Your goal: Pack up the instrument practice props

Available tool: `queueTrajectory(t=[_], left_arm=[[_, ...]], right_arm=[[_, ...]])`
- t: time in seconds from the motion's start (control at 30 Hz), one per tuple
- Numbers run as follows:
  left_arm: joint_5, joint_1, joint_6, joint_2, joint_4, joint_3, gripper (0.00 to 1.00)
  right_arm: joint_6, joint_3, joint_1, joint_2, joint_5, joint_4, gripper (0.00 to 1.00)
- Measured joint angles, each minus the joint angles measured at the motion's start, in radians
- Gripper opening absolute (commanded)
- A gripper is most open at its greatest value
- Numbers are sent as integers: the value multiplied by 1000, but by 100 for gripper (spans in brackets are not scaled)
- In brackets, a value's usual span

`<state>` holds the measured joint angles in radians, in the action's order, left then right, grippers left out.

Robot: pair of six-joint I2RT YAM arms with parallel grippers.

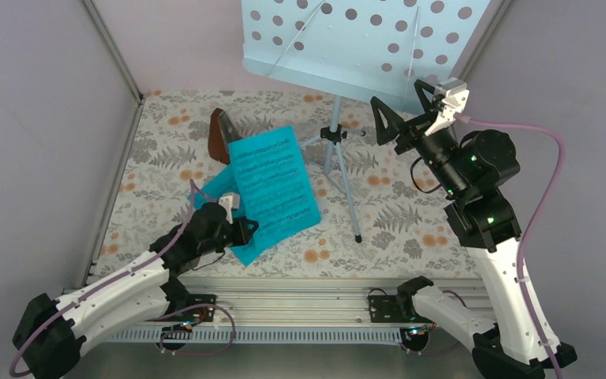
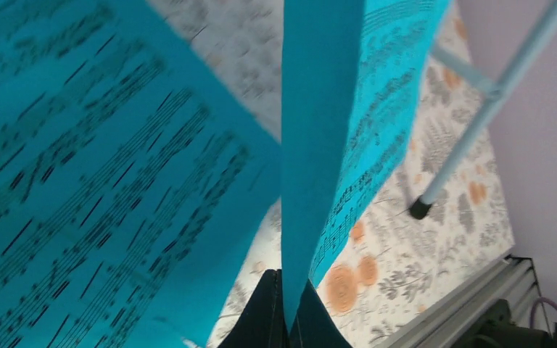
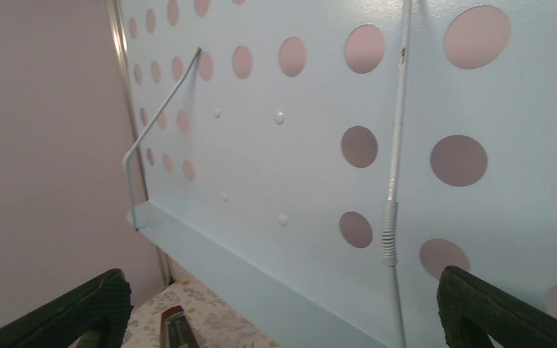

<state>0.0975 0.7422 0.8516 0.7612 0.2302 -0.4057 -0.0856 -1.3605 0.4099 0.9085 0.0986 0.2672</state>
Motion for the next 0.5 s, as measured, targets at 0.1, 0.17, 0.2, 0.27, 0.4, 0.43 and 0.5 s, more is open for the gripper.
queueTrajectory(t=[0.1,0.17,0.2,0.27,0.4,0.43,0.5], left_arm=[[1,-2,33,30,-32,58,2],[0,-6,45,49,-39,78,2],[0,-7,50,58,-38,84,2],[-10,-7,57,71,-33,89,2],[-41,-16,66,74,-18,99,2],[-46,-17,68,74,-12,100,2],[-58,-19,73,75,0,101,2]], right_arm=[[-14,1,0,-10,27,12,100],[-20,10,0,-14,41,16,100],[-22,18,0,-18,47,19,100],[-26,37,0,-23,55,23,100],[-34,67,0,-25,56,27,100],[-36,71,0,-25,56,28,100],[-38,77,0,-25,56,29,100]])
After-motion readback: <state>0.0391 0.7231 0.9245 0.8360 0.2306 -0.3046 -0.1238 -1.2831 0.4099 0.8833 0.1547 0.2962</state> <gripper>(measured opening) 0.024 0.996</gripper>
